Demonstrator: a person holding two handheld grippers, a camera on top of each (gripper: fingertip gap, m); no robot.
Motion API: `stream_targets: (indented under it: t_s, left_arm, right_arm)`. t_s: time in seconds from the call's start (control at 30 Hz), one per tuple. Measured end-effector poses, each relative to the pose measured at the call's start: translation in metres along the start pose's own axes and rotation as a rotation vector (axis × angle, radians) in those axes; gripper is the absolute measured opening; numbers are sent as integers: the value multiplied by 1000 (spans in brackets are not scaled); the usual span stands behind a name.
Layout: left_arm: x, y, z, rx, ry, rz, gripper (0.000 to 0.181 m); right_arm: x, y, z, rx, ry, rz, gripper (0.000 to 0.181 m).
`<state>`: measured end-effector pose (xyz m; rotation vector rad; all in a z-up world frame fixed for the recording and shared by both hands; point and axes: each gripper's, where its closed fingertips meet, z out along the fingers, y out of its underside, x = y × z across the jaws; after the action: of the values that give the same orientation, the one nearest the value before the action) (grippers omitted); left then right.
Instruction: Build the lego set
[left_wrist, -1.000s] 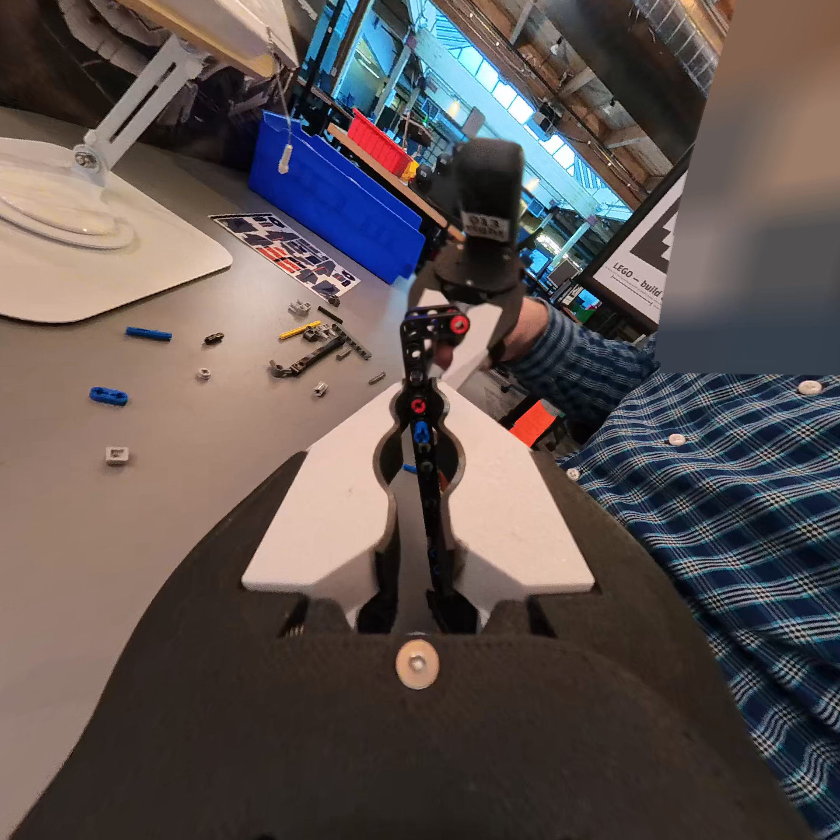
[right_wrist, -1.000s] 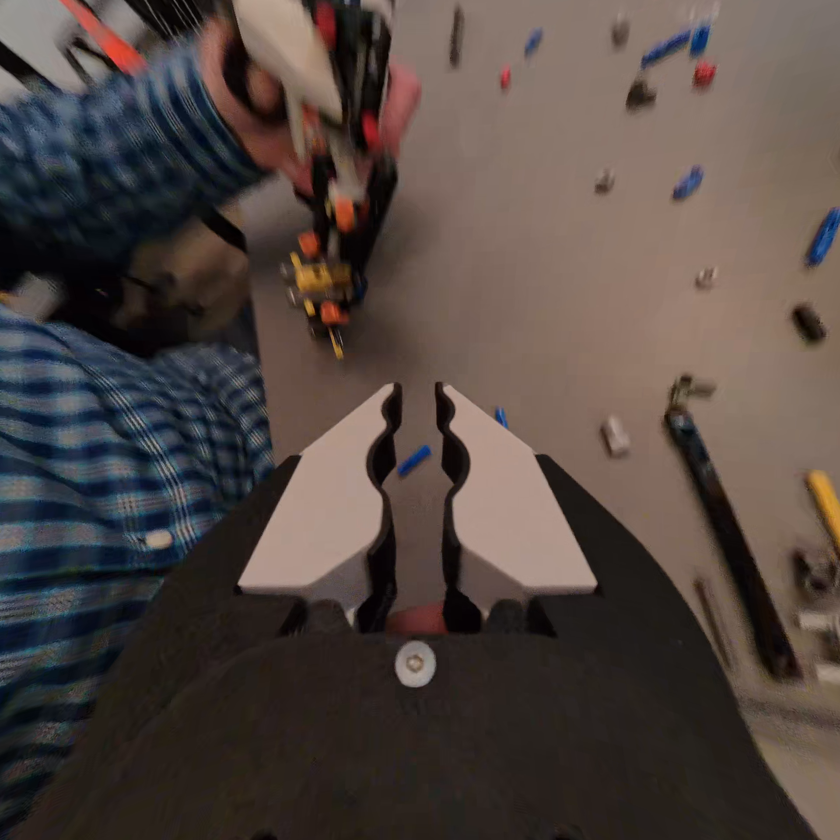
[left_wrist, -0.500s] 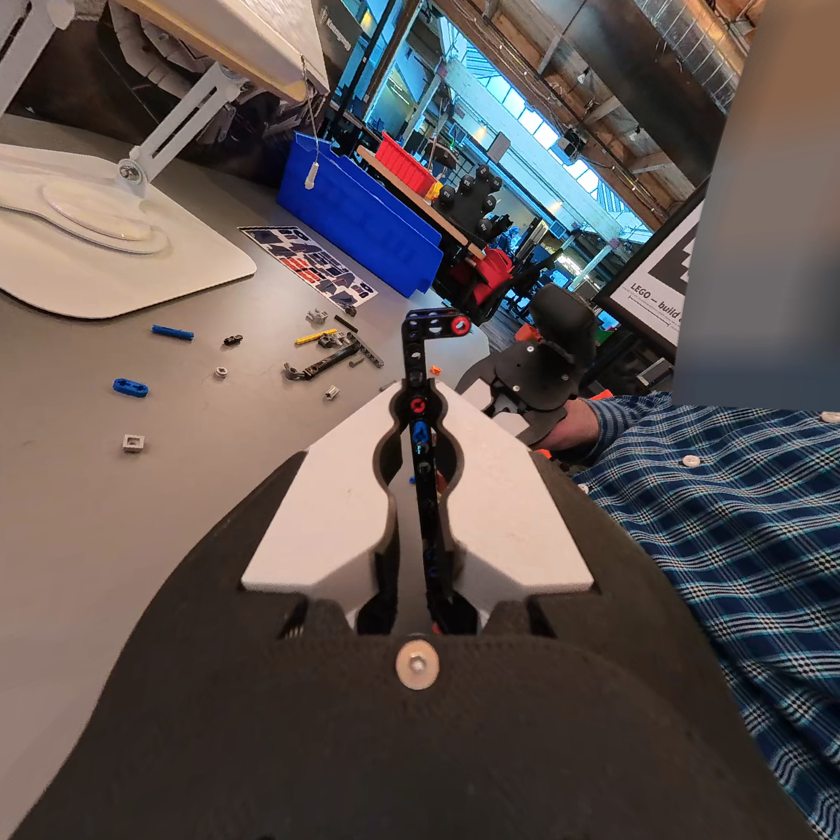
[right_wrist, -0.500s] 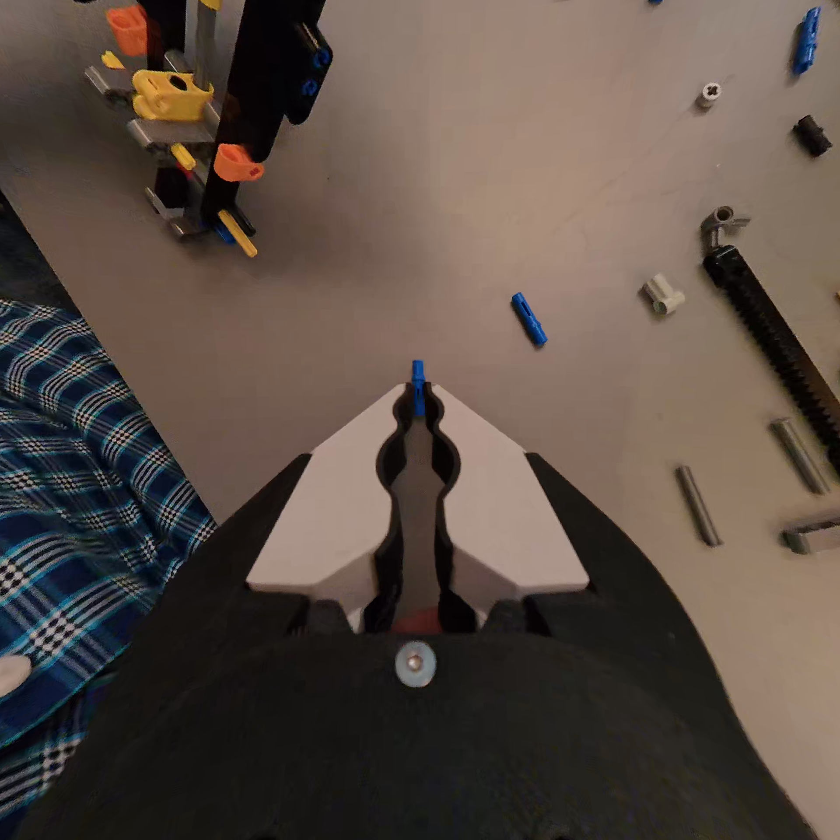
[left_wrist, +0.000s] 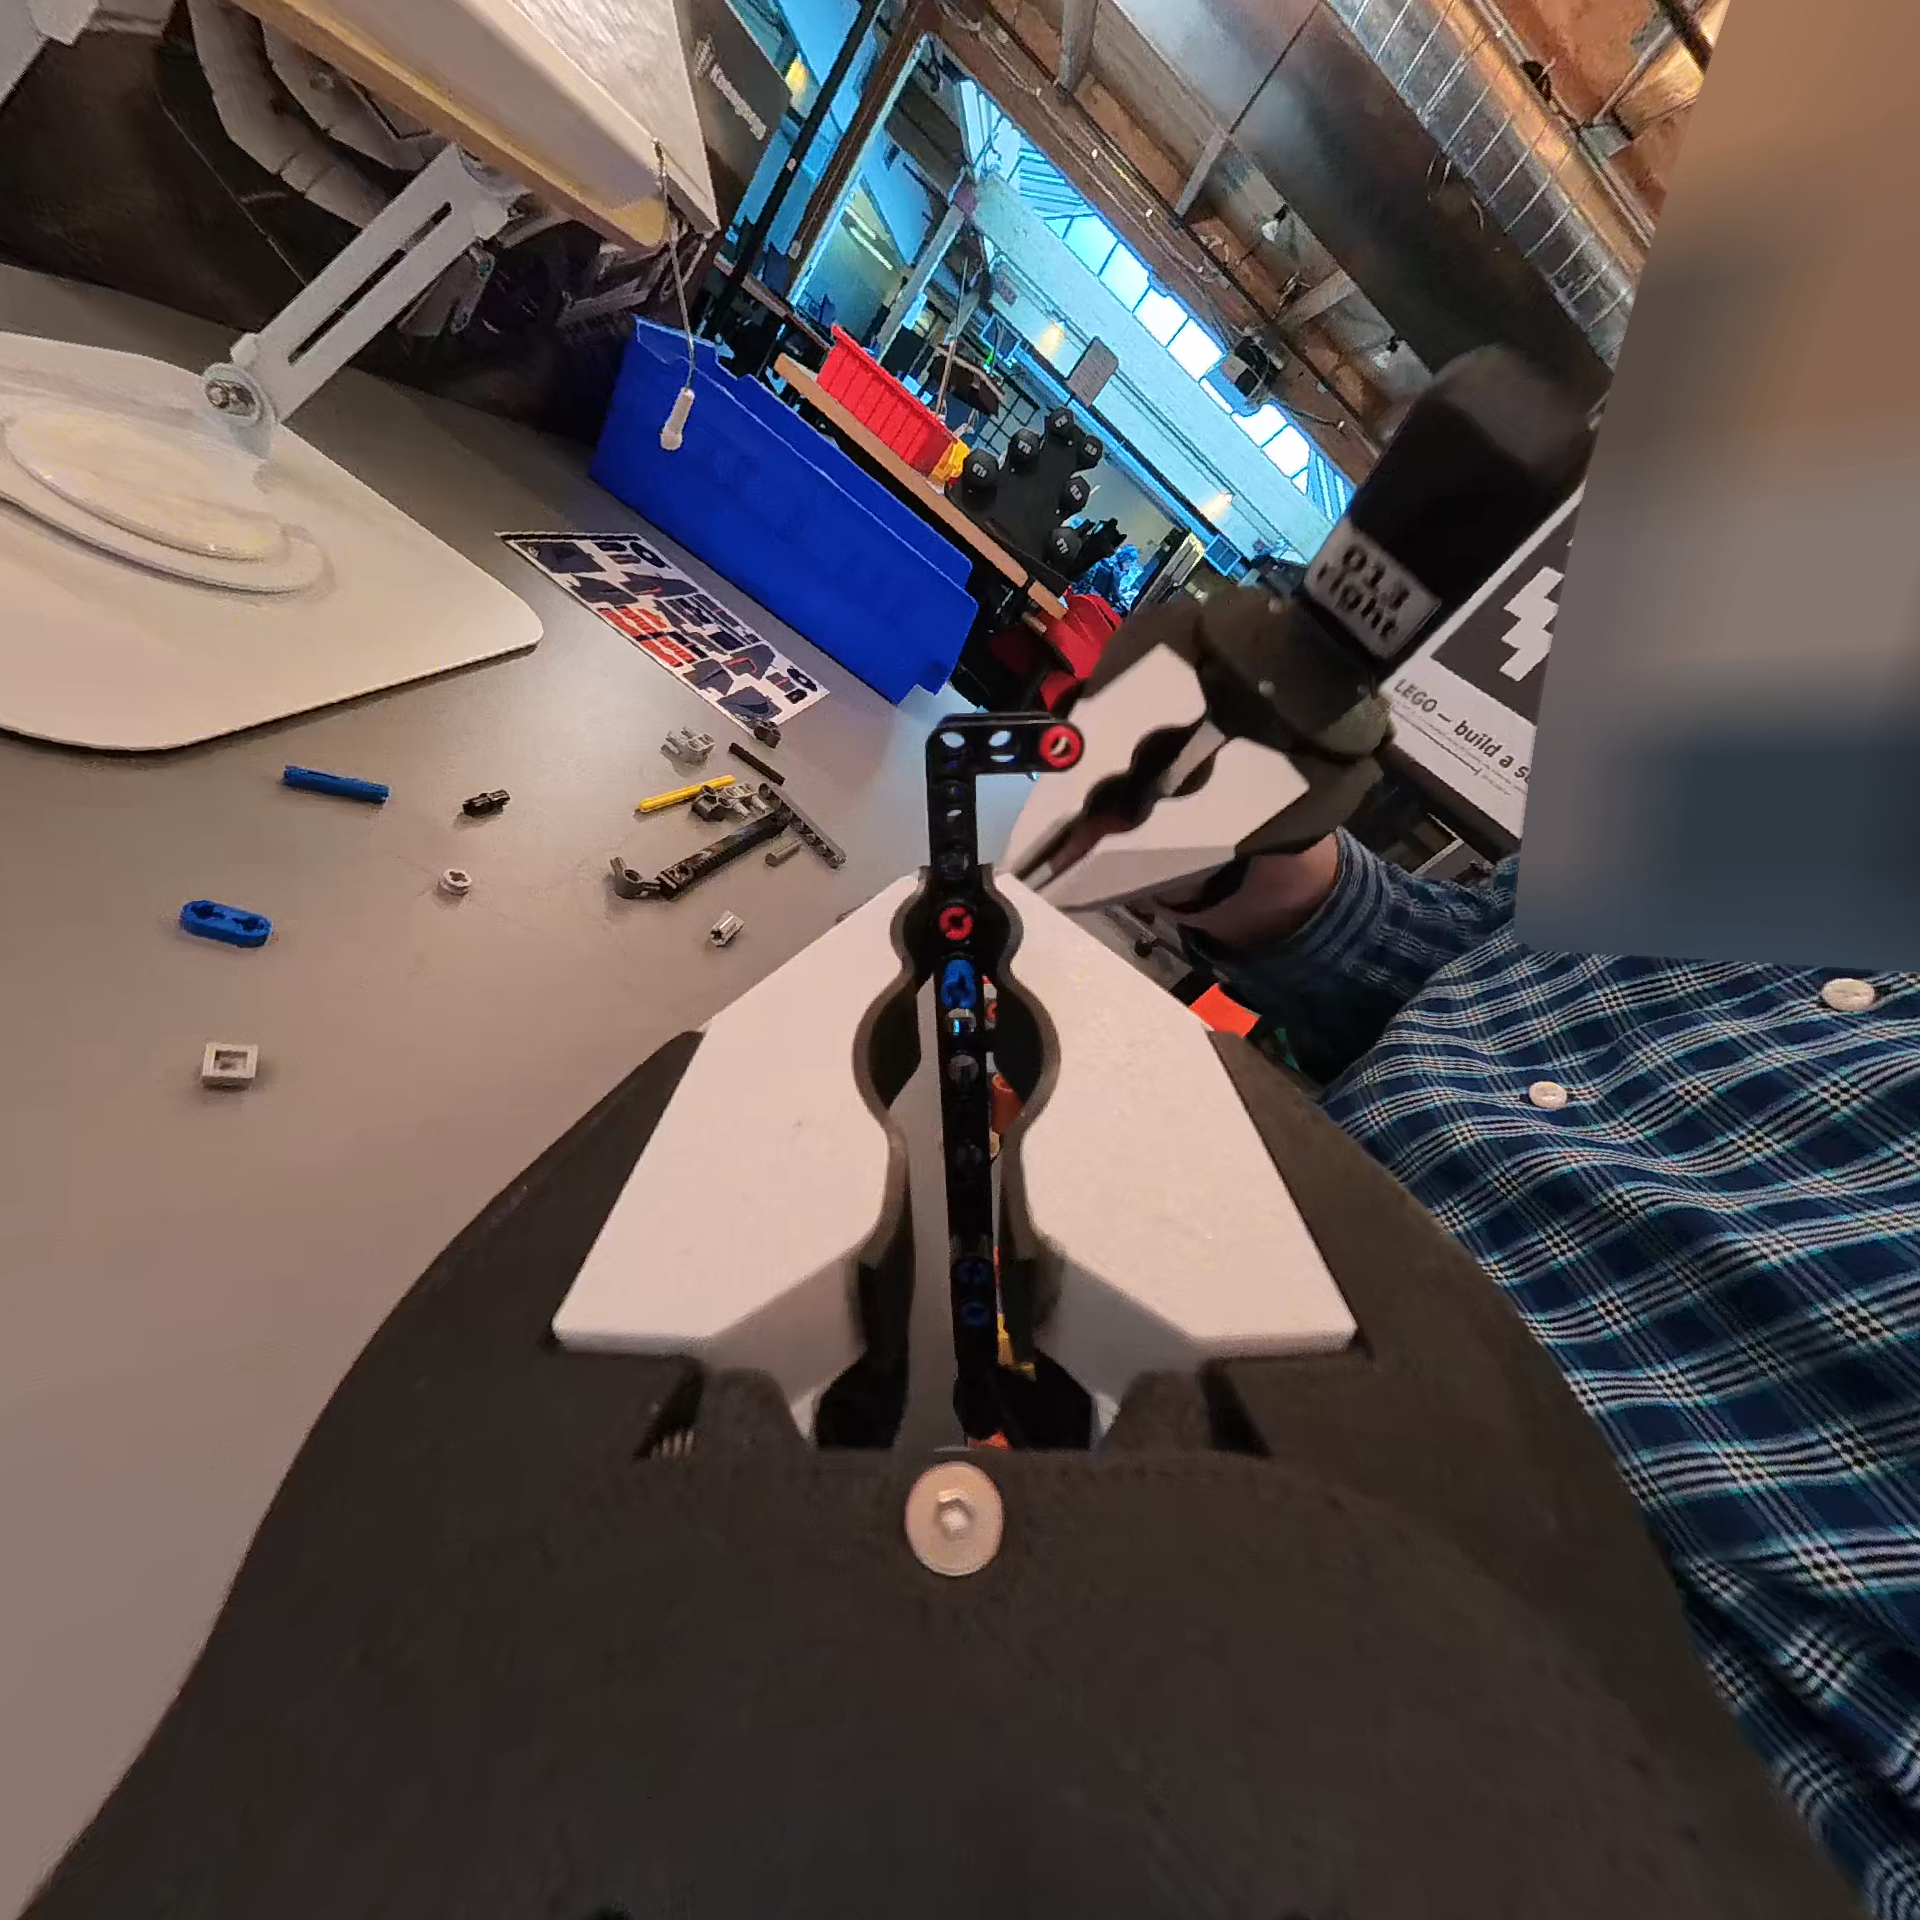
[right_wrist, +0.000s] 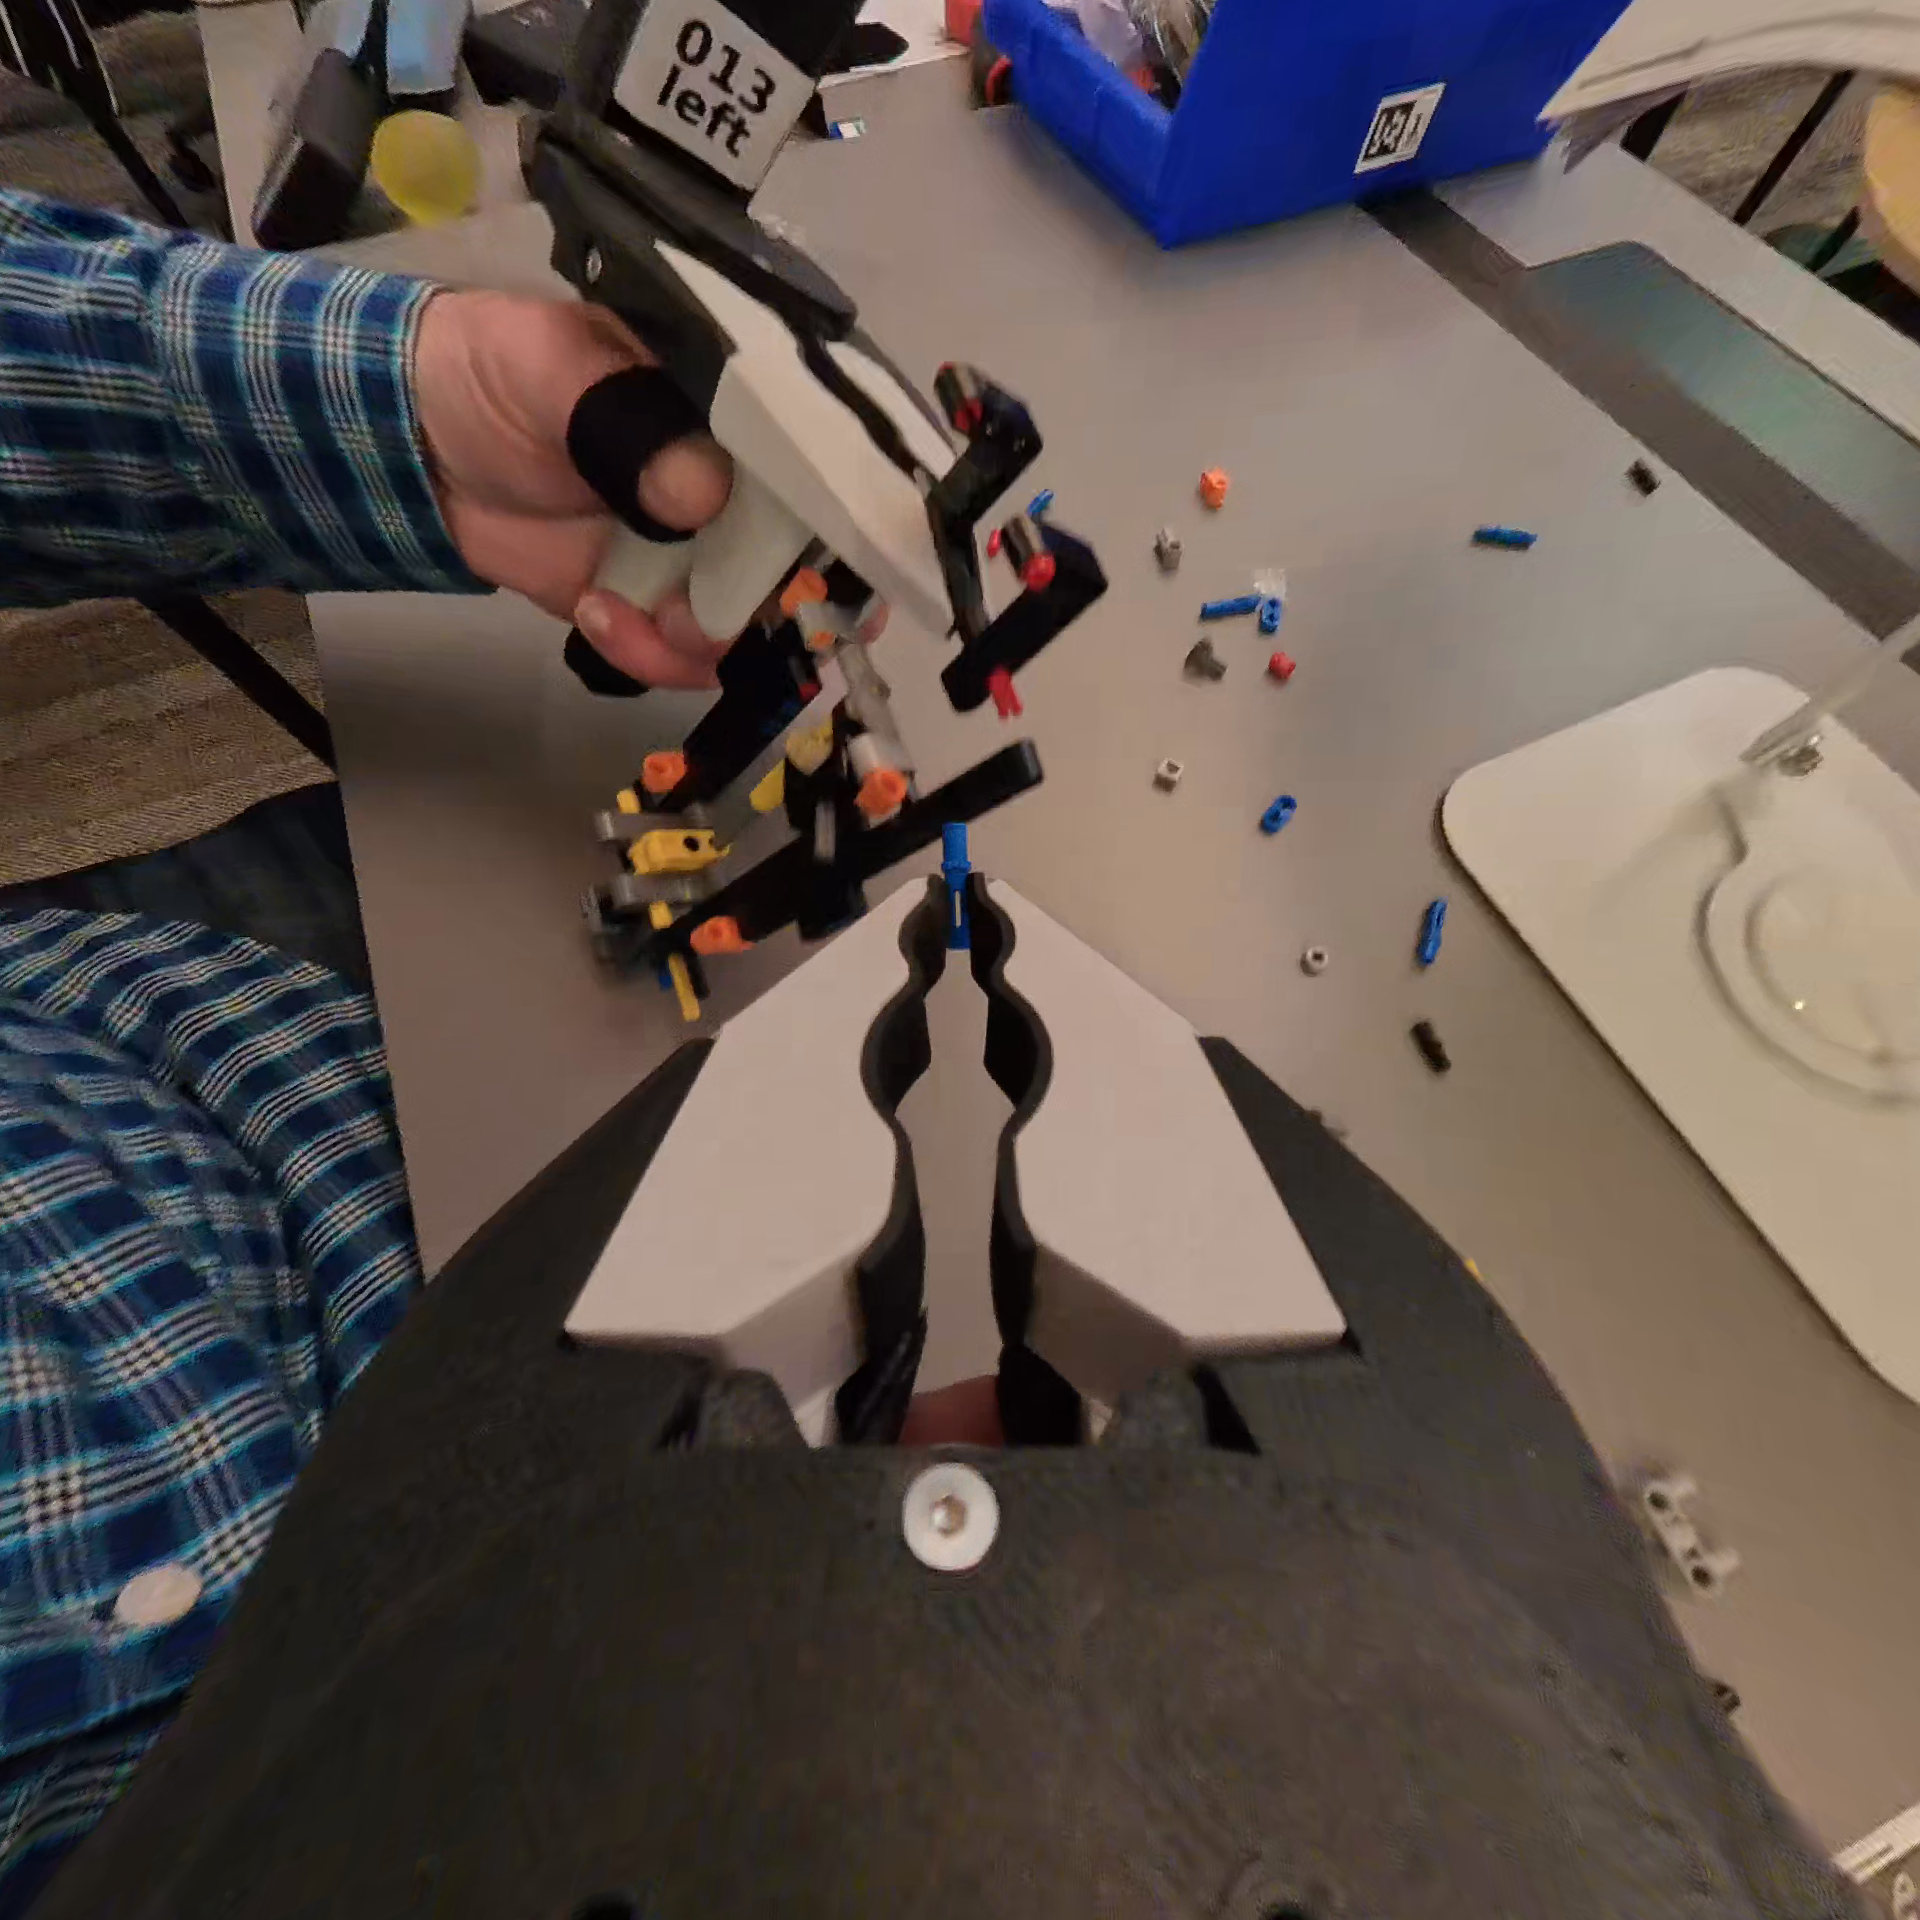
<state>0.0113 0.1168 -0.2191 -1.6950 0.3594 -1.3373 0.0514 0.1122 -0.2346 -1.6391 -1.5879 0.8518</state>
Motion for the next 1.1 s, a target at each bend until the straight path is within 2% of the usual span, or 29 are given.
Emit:
stream_targets:
  t_s: [0.1, 0.23, 0.57, 1.1]
  left_arm:
    - [1, 0, 2, 2, 9, -6, 5]
    - [-4, -1, 2, 9, 1, -14, 5]
    - [-5, 0, 4, -12, 15, -14, 5]
    - [-10, -2, 8, 15, 7, -60, 5]
  right_arm:
    - [4, -11, 11, 10, -14, -34, 1]
    - [6, -9, 20, -2, -34, -42, 1]
    - [10, -15, 21, 24, -26, -90, 0]
    - [17, -12, 24, -39, 36, -276, 0]
